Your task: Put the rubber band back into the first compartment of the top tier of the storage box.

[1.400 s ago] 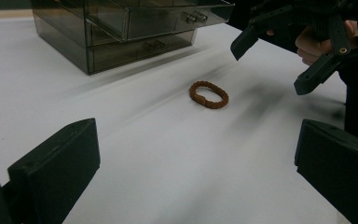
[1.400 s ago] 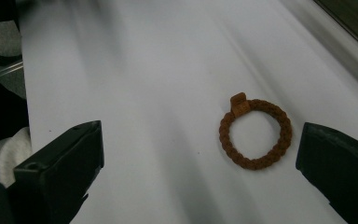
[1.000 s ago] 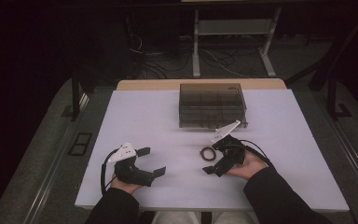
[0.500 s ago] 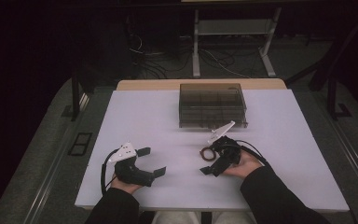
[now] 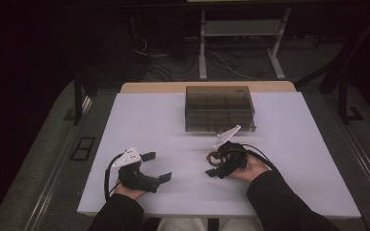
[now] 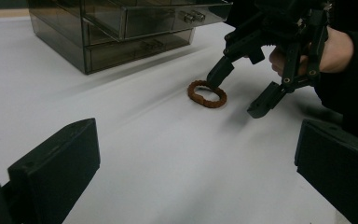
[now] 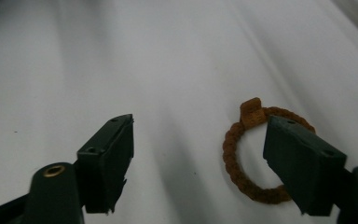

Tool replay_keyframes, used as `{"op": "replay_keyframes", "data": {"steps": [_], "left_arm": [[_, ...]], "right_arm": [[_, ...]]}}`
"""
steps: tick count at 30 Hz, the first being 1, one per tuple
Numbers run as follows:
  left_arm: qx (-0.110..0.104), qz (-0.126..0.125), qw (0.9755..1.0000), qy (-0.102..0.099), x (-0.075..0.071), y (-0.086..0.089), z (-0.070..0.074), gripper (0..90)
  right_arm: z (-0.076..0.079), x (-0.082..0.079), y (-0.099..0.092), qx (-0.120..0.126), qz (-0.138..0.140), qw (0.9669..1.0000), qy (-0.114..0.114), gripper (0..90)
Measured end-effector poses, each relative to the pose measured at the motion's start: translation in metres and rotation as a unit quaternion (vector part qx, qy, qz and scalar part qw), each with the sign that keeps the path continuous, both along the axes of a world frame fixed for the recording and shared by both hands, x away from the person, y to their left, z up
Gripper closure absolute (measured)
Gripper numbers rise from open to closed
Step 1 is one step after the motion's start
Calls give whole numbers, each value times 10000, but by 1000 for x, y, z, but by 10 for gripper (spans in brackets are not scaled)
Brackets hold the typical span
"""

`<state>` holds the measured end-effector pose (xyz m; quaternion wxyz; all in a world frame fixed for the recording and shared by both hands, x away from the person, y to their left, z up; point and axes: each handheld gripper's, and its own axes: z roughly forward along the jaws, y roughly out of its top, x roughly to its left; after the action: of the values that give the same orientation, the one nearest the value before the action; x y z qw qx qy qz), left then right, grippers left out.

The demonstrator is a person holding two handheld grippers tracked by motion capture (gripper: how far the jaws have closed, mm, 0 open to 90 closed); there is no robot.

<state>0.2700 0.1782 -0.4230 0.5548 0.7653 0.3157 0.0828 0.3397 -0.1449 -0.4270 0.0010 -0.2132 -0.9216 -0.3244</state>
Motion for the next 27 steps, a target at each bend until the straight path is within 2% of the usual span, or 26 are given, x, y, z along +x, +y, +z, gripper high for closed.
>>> {"op": "replay_keyframes", "data": {"steps": [8, 19, 27], "left_arm": [[1, -11, 10000, 13, 0, 0, 0, 0], [3, -9, 10000, 11, 0, 0, 0, 0], [-4, -2, 10000, 18, 0, 0, 0, 0]], "right_arm": [[-3, 3, -2, -162, -98, 9998, -64, 383], [-7, 6, -2, -251, -142, 9996, 22, 549], [-8, 8, -3, -314, -207, 9993, -87, 741]]}}
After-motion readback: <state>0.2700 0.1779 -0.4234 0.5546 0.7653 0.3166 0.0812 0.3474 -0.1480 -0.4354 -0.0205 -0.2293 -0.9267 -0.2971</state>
